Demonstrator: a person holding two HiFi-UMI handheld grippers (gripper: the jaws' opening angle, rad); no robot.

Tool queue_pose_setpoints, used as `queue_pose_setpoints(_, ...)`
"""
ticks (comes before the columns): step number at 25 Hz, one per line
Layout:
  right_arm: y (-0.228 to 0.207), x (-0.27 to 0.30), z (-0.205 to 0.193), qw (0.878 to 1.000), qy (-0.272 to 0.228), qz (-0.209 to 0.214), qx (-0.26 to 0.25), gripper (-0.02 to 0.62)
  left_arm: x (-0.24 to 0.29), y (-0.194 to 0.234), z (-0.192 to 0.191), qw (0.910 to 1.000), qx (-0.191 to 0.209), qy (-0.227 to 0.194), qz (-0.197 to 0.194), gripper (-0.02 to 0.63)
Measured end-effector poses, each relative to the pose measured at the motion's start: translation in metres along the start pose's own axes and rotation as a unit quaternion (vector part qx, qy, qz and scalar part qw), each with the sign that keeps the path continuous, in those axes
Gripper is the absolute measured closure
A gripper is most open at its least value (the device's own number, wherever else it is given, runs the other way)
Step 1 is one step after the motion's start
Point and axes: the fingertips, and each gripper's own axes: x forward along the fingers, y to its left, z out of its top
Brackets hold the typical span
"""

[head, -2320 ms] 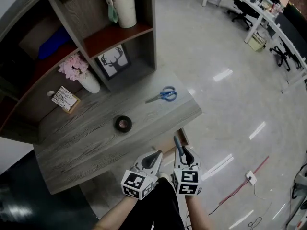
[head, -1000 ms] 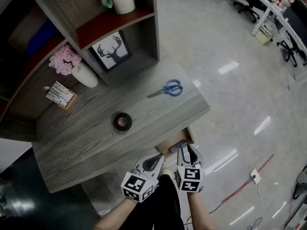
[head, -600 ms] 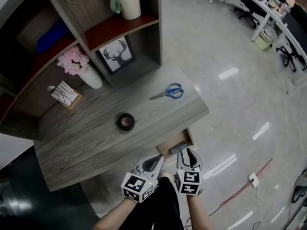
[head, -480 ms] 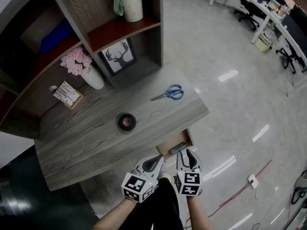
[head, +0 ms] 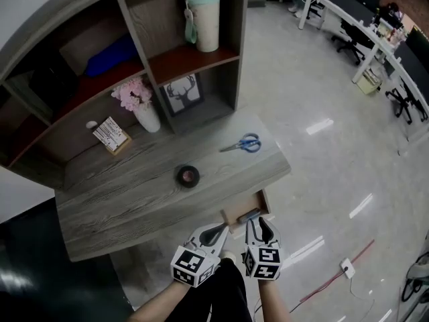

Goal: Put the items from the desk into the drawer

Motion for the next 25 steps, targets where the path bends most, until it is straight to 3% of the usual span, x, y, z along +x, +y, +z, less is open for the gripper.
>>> queue_pose_setpoints(3,0.012,-0.004,0.006,1.000,-0.005,0.018,0.000,0.473,-0.010,0.002,0.006,1.0000,0.002,-0.006,0.006,0.597)
queue_pose_setpoints(11,0.055,-0.022,0.032,0.997,-0.033,0.052,-0.035,0.567,-0.044,0.008,0.028,0.9987,-0.003,-0.034,0.036,0.597)
queue_pose_setpoints(19,0.106,-0.043,0.050,0.990,-0.049,0.114,-0.072,0.583,-0.071,0.003,0.040,0.9970,-0.001,-0.053,0.056,0.597)
queue_pose_setpoints(25,0.131,-0.056,0.060,0.986,-0.056,0.138,-0.081,0.583,-0.088,-0.008,0.045,0.9965,0.004,-0.061,0.057,0.597)
